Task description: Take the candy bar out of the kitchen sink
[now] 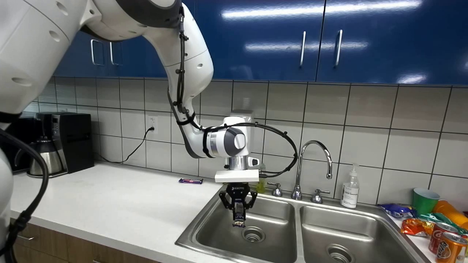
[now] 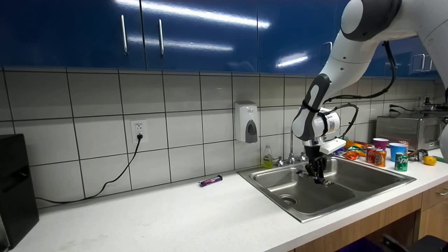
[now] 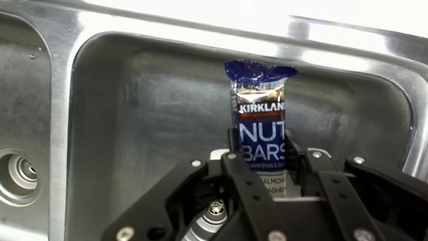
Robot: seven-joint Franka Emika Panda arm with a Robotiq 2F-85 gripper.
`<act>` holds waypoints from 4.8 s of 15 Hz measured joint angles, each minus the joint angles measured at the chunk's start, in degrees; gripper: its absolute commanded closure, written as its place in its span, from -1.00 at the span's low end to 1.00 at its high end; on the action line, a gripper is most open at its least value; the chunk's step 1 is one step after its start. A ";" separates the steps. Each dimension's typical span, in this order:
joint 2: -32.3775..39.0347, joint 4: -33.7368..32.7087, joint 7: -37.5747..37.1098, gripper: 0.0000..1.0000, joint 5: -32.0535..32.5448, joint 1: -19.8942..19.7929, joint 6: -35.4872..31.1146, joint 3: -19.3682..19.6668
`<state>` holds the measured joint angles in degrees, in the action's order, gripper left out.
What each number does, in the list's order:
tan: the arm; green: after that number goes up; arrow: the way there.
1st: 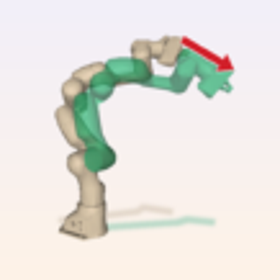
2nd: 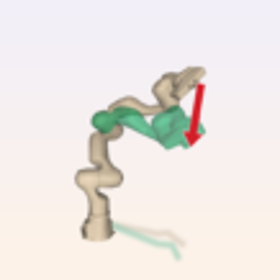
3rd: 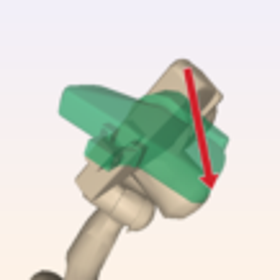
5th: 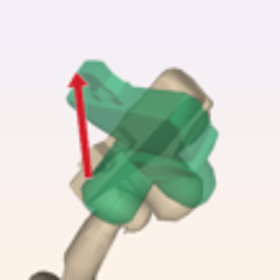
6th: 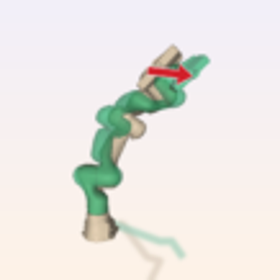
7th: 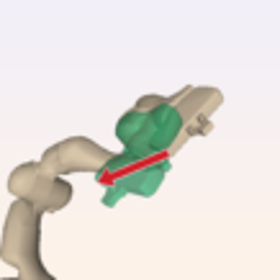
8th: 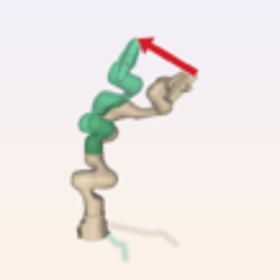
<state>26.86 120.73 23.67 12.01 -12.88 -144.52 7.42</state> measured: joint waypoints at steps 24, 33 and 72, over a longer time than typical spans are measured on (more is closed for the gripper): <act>-2.15 10.43 -1.13 0.81 9.96 12.58 -5.41 -1.99; -2.20 12.27 -1.23 0.81 11.22 15.55 -6.11 -3.97; -1.71 15.25 -1.23 -1.00 11.63 19.08 -8.30 -9.75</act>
<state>25.15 135.98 22.44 23.64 6.21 -152.82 -2.33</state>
